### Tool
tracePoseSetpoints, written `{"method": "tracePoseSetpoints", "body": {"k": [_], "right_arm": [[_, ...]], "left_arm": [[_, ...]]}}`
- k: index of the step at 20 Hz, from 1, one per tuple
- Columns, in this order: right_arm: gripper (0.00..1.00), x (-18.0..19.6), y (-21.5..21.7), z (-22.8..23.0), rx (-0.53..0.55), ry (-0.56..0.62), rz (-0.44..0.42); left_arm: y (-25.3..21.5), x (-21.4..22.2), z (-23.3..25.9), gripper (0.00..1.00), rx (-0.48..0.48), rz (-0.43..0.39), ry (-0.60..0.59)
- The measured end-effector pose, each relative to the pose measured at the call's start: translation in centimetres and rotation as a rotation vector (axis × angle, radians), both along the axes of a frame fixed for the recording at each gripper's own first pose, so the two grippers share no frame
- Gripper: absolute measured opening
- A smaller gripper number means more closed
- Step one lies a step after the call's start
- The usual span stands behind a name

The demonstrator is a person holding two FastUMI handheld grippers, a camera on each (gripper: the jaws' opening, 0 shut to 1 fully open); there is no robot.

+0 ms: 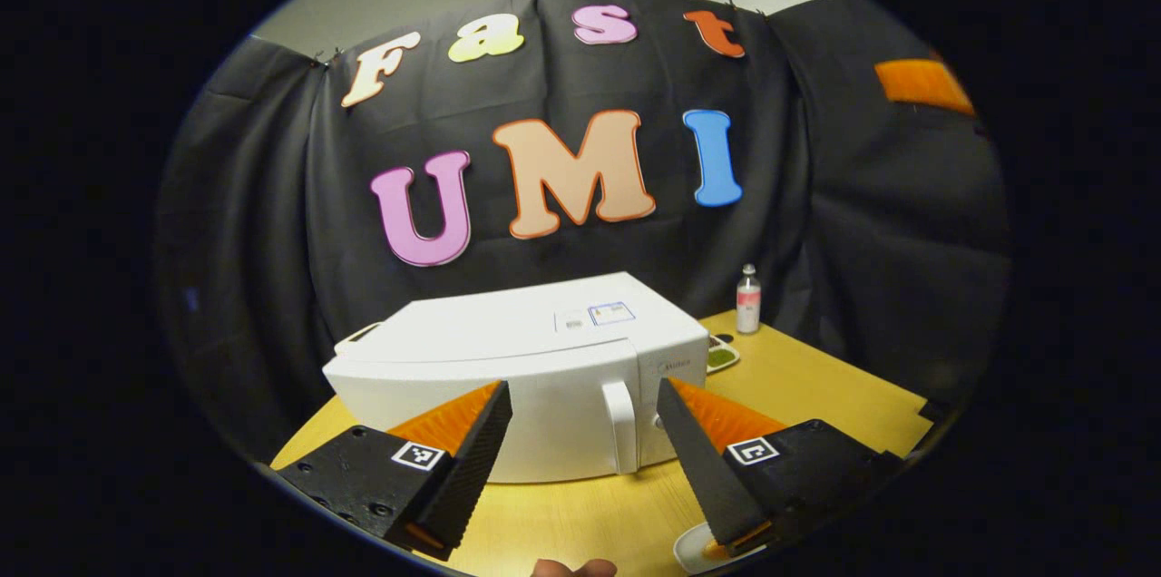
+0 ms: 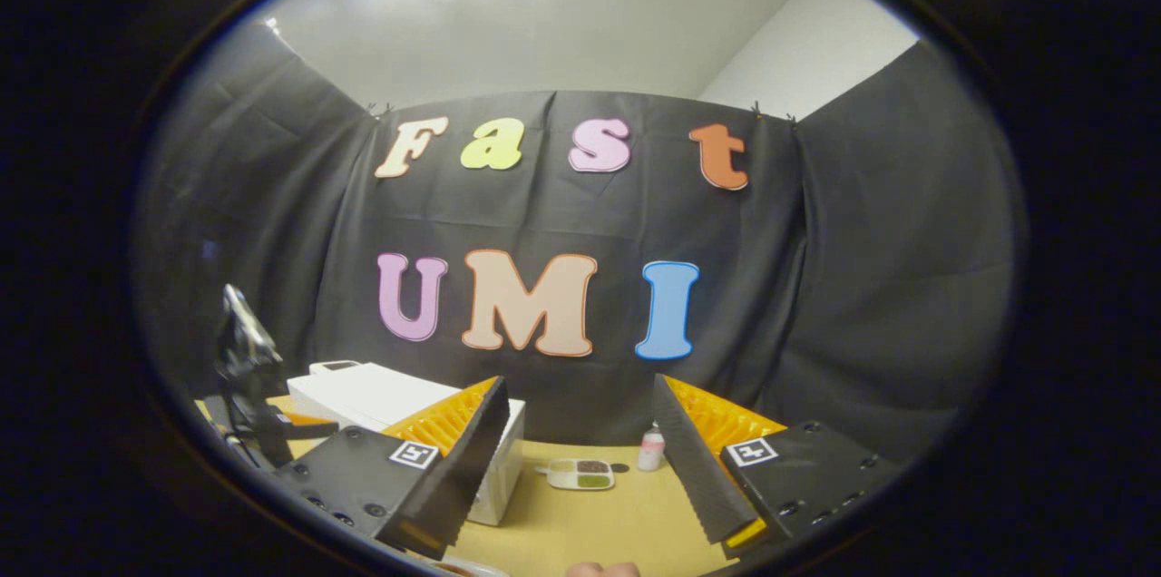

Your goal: Open the microwave oven with the left hand, put the food in, and close the microwave oven.

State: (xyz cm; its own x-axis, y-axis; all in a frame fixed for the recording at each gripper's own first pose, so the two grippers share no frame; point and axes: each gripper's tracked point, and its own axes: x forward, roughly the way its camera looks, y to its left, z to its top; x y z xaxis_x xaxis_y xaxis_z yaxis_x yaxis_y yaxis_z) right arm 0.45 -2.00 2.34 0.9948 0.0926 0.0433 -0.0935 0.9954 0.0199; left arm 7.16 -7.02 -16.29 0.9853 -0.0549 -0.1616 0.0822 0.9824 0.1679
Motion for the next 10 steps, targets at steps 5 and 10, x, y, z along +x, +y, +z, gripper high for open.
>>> {"method": "tracePoseSetpoints", "body": {"k": [5, 10], "right_arm": [[0.96, -1.1, -1.7, 0.4, -0.03, -0.002, -0.044], [0.96, -1.6, -2.7, 0.7, -0.034, 0.003, -0.074]], "left_arm": [[-0.5, 2.5, -7.4, 0.98, -0.012, 0.008, 0.157], [-1.4, 4.4, -10.1, 0.98, -0.023, 0.011, 0.208]]}}
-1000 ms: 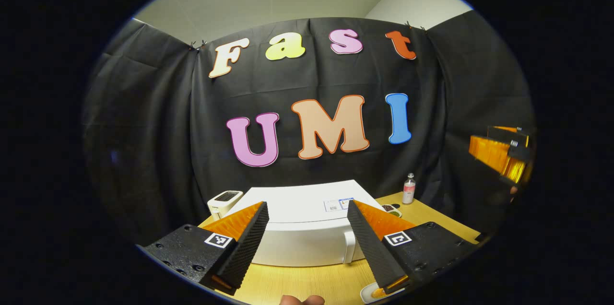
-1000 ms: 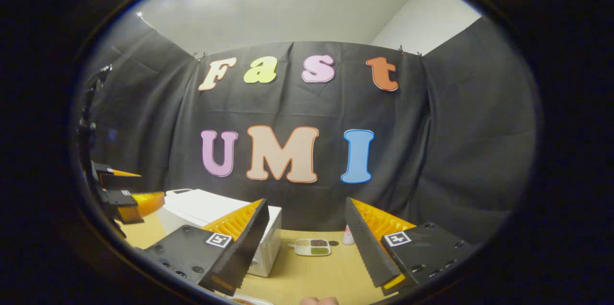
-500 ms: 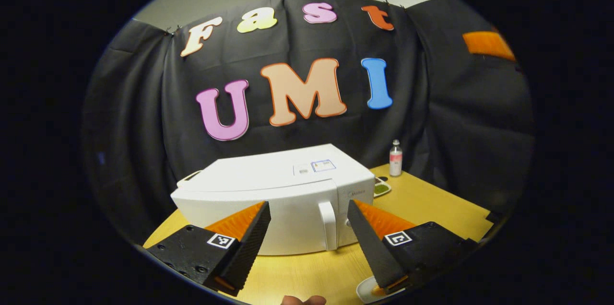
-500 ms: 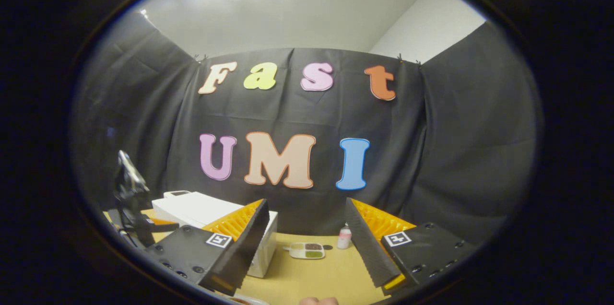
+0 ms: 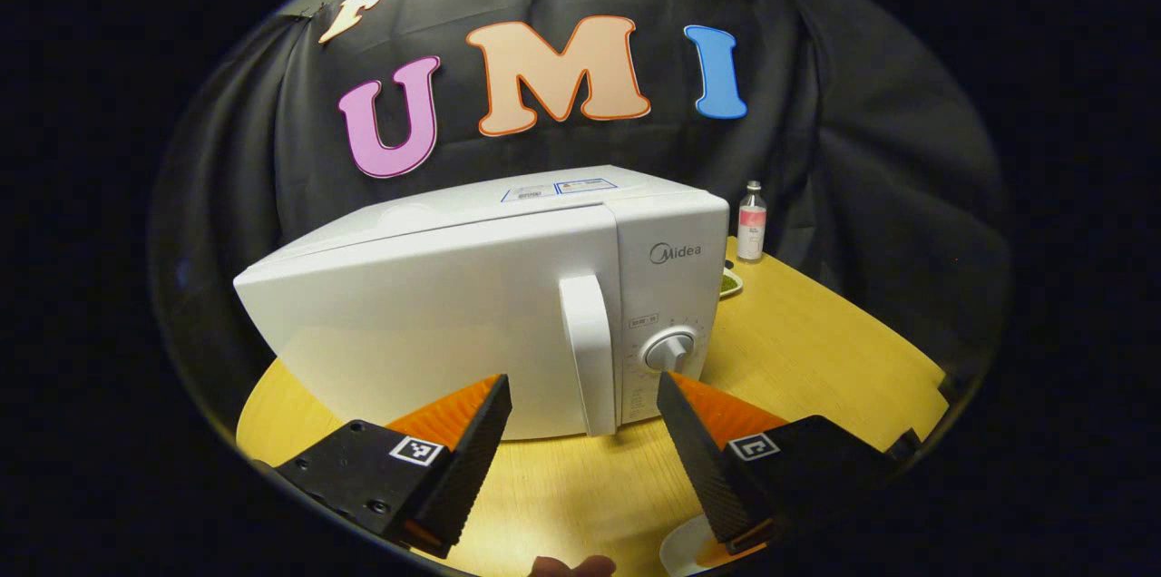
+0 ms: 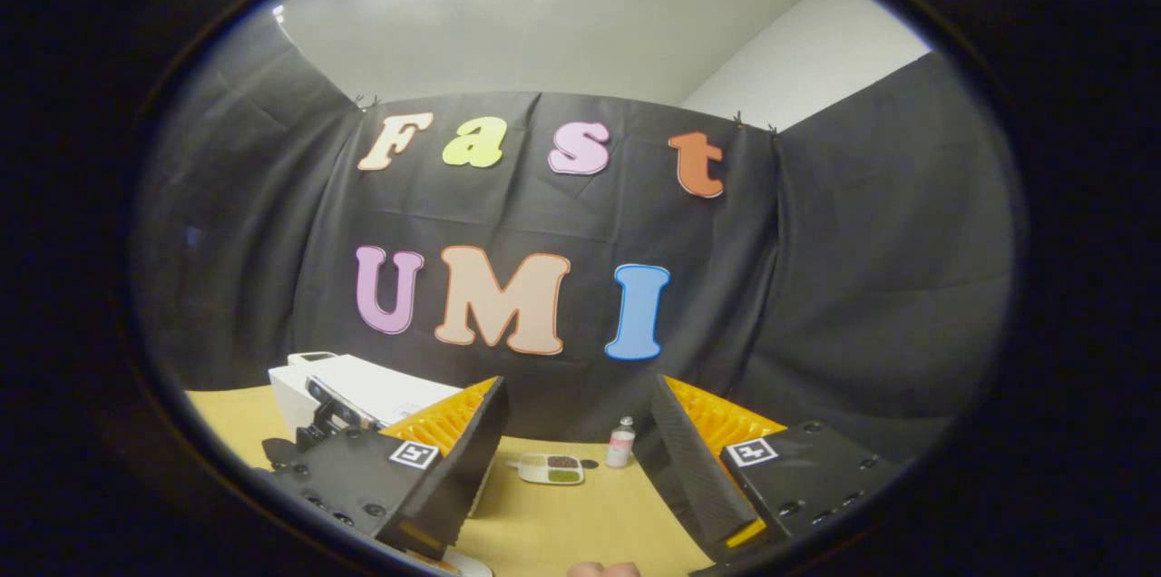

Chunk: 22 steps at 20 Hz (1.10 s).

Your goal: Open the microwave oven with the left hand, put the food in, and close the microwave oven.

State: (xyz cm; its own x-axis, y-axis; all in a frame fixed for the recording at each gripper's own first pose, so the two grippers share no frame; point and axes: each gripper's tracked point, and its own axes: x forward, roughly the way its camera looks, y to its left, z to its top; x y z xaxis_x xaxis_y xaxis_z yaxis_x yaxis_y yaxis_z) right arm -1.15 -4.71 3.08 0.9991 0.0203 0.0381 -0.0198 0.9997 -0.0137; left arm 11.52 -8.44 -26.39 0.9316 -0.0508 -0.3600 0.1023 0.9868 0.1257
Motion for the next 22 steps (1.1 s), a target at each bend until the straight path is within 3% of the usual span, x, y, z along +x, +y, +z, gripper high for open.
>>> {"method": "tracePoseSetpoints", "body": {"k": [9, 13, 15, 17, 22], "right_arm": [[0.96, -1.1, -1.5, 0.3, -0.033, -0.008, -0.035], [0.96, -1.4, -1.6, 0.5, -0.031, -0.012, -0.037], [0.96, -1.5, -1.6, 0.3, -0.042, -0.009, -0.036], [0.96, -1.6, -1.4, 0.2, -0.05, -0.005, -0.03], [0.96, -1.7, -0.7, 0.3, -0.061, -0.009, -0.007]], "left_arm": [[-0.7, 2.0, -0.6, 0.94, 0.058, -0.014, -0.016], [-1.0, 2.2, -1.4, 0.86, 0.072, -0.025, 0.02], [-0.7, 2.6, -1.9, 0.78, 0.095, -0.019, 0.046], [-0.1, 3.2, -2.1, 0.29, 0.095, -0.003, 0.044], [-0.3, 2.3, -2.1, 0.14, -0.004, -0.001, 0.071]]}}
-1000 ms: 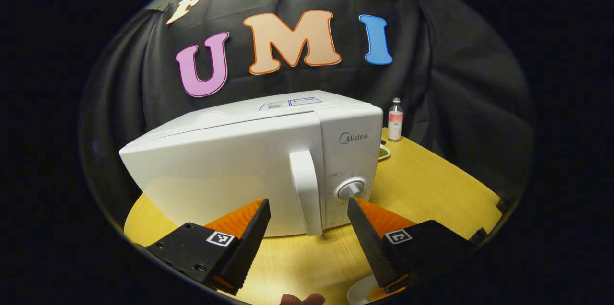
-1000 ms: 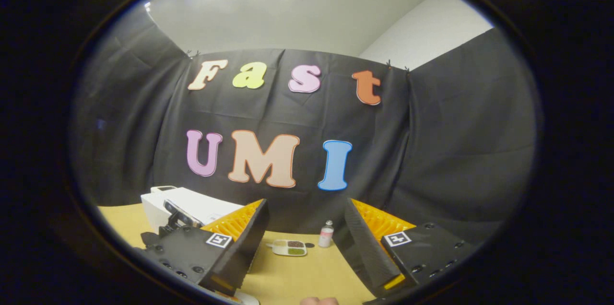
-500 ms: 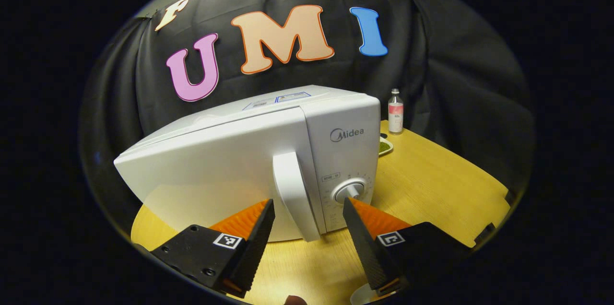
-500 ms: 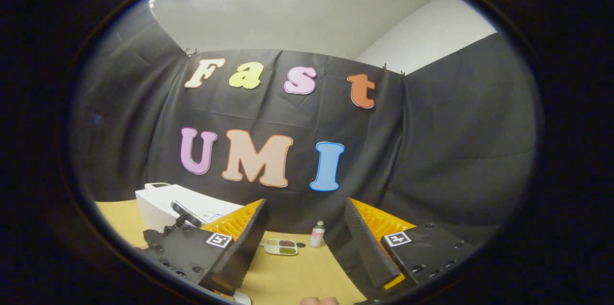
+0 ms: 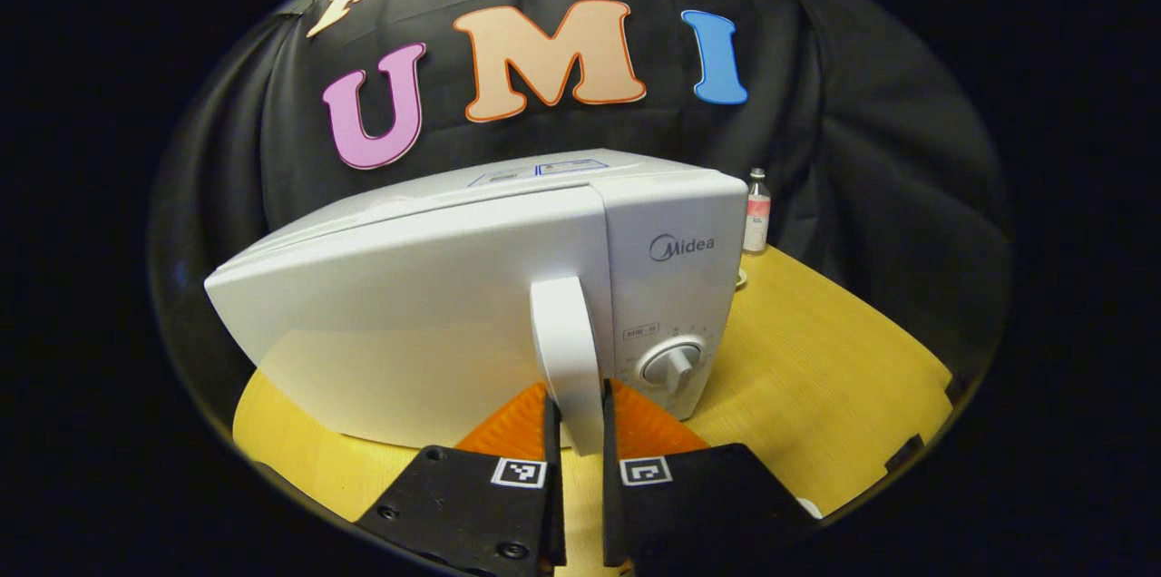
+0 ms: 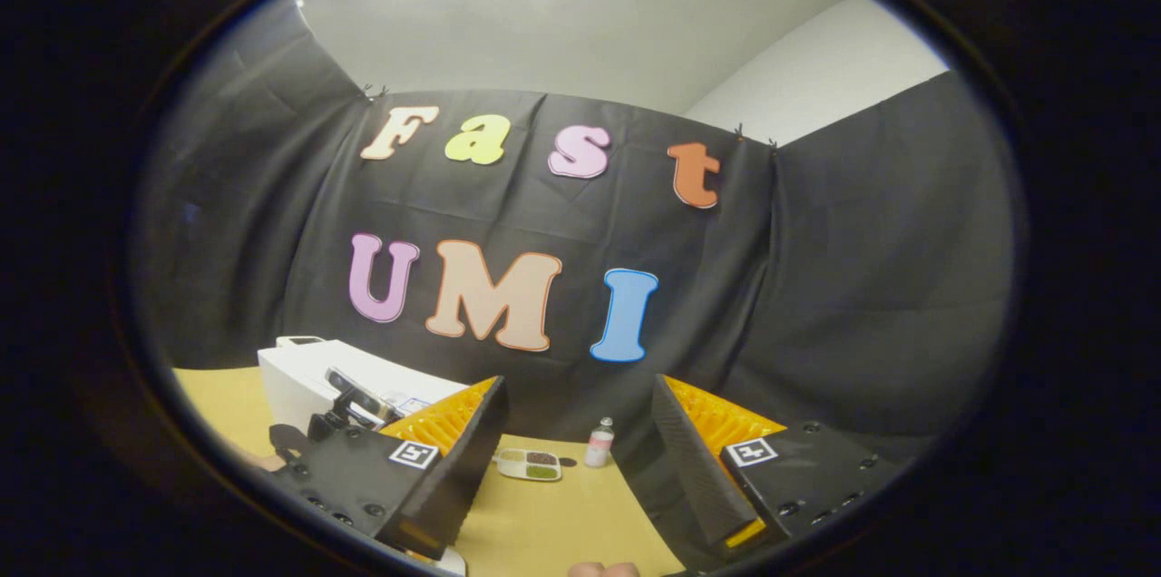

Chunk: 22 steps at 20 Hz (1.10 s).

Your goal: Open the microwave oven with the left hand, put the food in, and close the microwave oven.

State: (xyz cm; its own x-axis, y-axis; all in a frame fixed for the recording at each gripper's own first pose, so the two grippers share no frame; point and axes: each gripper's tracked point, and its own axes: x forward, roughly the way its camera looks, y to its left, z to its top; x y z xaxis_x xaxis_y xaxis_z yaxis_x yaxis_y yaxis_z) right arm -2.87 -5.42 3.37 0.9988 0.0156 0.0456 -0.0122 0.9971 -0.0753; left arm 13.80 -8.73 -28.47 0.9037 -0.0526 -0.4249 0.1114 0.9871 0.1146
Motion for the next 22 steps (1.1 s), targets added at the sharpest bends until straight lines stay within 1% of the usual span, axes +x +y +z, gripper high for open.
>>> {"method": "tracePoseSetpoints", "body": {"k": [1, 3, 4, 6, 7, 8, 10, 12, 14, 15, 16, 18, 20, 22], "right_arm": [[0.96, 0.0, 0.2, 0.0, 0.005, 0.0, 0.005], [0.96, 0.0, 0.7, 0.2, 0.02, -0.002, 0.017], [0.98, 0.0, 0.9, 0.4, 0.028, -0.006, 0.022], [0.98, -0.2, 1.1, 0.7, 0.028, -0.013, 0.03], [0.96, -0.3, 1.1, 0.6, 0.022, -0.013, 0.032], [0.96, -0.4, 1.0, 0.4, 0.013, -0.011, 0.034], [0.96, -0.8, 0.4, 0.1, 0.001, -0.003, 0.026], [0.96, -0.9, -0.3, 0.2, 0.005, -0.006, 0.008], [0.96, -0.8, -1.3, 0.0, 0.017, -0.007, -0.016], [0.96, -0.8, -1.5, -0.3, 0.03, -0.003, -0.022], [0.96, -0.7, -1.1, -0.7, 0.052, 0.007, -0.006], [0.97, -0.1, 0.6, -1.6, 0.091, 0.025, 0.048], [0.98, 0.7, 2.2, -1.8, 0.103, 0.029, 0.087], [0.98, 1.2, 4.5, -2.3, 0.103, 0.034, 0.134]], "left_arm": [[-0.1, 0.1, 0.2, 0.14, 0.008, -0.016, -0.003], [0.0, -0.2, 0.0, 0.09, 0.021, -0.029, 0.015], [0.0, -0.1, 0.1, 0.07, 0.021, -0.031, 0.012], [0.0, -0.2, 0.0, 0.06, 0.023, -0.029, 0.016], [0.1, -0.4, 0.2, 0.06, 0.025, -0.031, 0.014], [0.0, -0.2, 0.3, 0.06, 0.009, -0.031, 0.0], [0.0, -0.5, 0.1, 0.05, 0.008, -0.042, 0.018], [0.2, -2.7, -0.1, 0.06, -0.01, -0.039, 0.055], [0.4, -4.9, 0.5, 0.05, 0.0, -0.068, 0.008], [0.8, -6.6, 0.4, 0.05, 0.008, -0.073, 0.02], [1.2, -7.9, 0.2, 0.06, 0.002, -0.078, 0.02], [2.0, -10.2, 0.0, 0.05, -0.041, -0.086, 0.049], [2.7, -12.0, 0.0, 0.06, -0.064, -0.096, 0.082], [3.9, -14.1, 0.1, 0.05, -0.061, -0.09, 0.095]]}}
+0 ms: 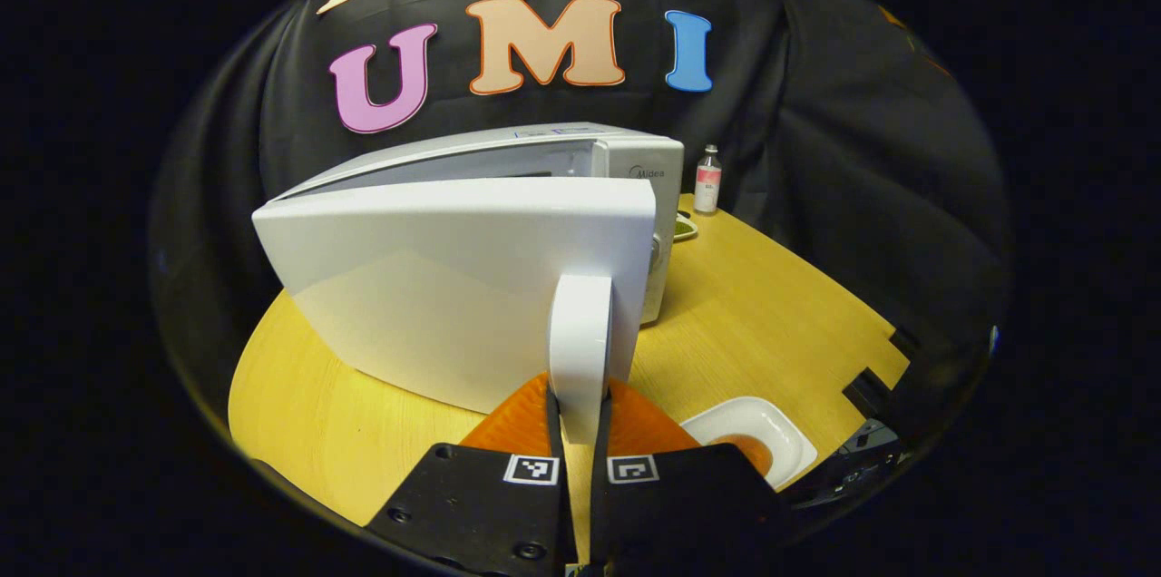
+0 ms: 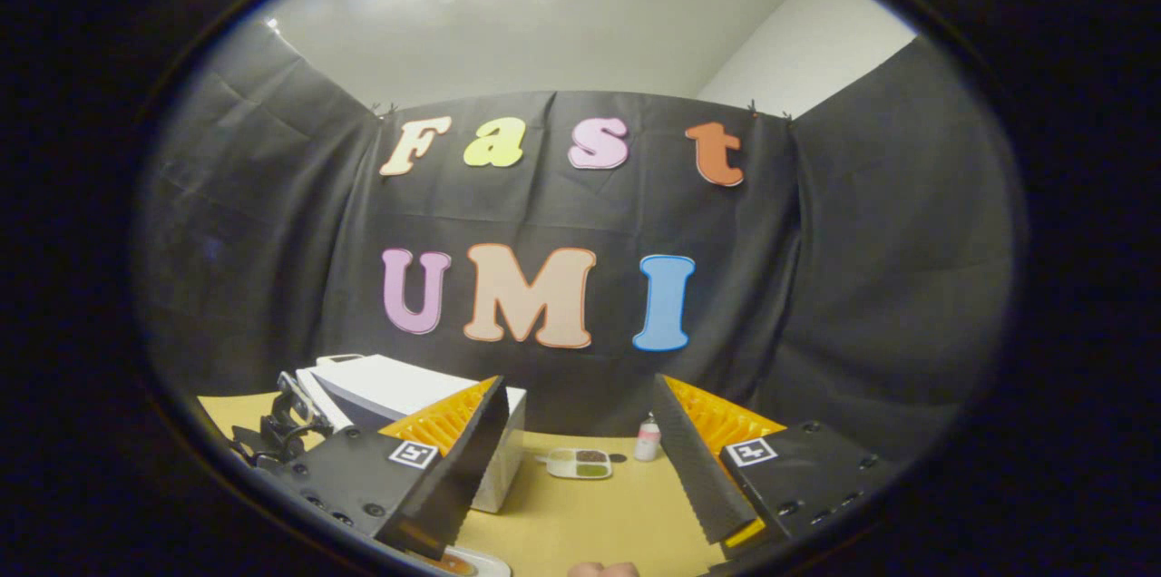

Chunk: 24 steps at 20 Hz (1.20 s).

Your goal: Open the microwave oven with the left hand, put the food in, and close the microwave oven.

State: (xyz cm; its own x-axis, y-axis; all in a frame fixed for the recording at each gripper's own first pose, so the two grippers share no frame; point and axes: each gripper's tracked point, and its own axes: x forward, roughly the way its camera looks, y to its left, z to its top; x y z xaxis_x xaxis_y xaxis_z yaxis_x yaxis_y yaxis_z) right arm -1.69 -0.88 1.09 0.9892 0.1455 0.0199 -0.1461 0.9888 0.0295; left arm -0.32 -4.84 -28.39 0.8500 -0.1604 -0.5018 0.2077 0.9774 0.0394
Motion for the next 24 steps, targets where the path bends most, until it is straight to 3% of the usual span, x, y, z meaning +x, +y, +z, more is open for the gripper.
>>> {"method": "tracePoseSetpoints", "body": {"k": [4, 14, 19, 22, 24], "right_arm": [[0.98, 0.3, 4.9, -1.8, -0.007, 0.03, 0.112], [0.97, 0.1, 15.9, -1.9, 0.099, 0.054, 0.305], [0.96, -0.2, 17.8, -2.3, 0.16, 0.087, 0.301], [0.98, -0.8, 17.9, -2.4, 0.146, 0.064, 0.271], [0.99, -1.2, 17.2, -3.3, 0.094, 0.061, 0.25]], "left_arm": [[3.3, -4.1, 0.0, 0.05, 0.007, 0.066, 0.007], [17.1, -13.8, 0.3, 0.05, 0.054, 0.428, 0.059], [21.1, -15.8, 0.1, 0.04, -0.047, 0.394, 0.083], [23.3, -16.2, 0.4, 0.04, -0.037, 0.324, 0.05], [24.8, -16.5, 0.2, 0.04, -0.063, 0.319, 0.037]]}}
